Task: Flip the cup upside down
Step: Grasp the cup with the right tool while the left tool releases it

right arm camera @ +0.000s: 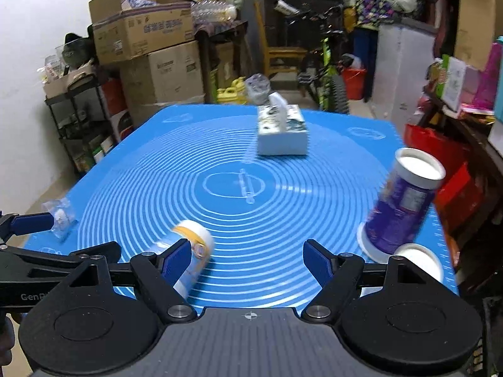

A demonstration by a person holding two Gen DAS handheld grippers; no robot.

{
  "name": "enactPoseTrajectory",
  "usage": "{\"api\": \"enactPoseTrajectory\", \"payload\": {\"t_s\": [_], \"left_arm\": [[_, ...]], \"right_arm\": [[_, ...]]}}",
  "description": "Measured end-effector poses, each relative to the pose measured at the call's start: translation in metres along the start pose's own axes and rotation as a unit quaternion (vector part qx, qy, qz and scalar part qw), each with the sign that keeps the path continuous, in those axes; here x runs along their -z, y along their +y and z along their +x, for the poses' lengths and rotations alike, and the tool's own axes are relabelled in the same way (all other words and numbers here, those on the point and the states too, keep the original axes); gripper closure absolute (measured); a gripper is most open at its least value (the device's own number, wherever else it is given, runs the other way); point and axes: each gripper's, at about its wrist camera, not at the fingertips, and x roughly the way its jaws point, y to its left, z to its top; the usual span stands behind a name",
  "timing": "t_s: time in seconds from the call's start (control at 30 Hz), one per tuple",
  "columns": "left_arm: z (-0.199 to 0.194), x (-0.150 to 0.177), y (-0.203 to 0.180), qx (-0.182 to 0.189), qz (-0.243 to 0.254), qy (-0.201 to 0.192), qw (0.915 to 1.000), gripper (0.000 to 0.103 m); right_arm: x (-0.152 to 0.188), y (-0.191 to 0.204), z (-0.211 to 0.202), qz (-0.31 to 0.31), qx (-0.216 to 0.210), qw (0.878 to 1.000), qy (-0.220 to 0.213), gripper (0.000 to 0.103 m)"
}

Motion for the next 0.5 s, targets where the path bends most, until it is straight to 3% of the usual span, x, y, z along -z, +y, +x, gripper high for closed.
{"api": "enactPoseTrajectory", "payload": {"t_s": [0.2, 0.5], "left_arm": [[0.018, 0.007, 0.031, -0.022, -0.010, 0.016, 0.9996, 0.003], [0.041, 0.019, 0.061, -0.042, -0.029, 0.034, 0.9981, 0.003]], "right_arm": [[-0.019, 0.017, 0.035, 0.011, -0.036, 0.998, 0.051, 0.022], [-0.032, 0.035, 0.113, 0.029, -0.044, 0.986, 0.155, 0.022]]}}
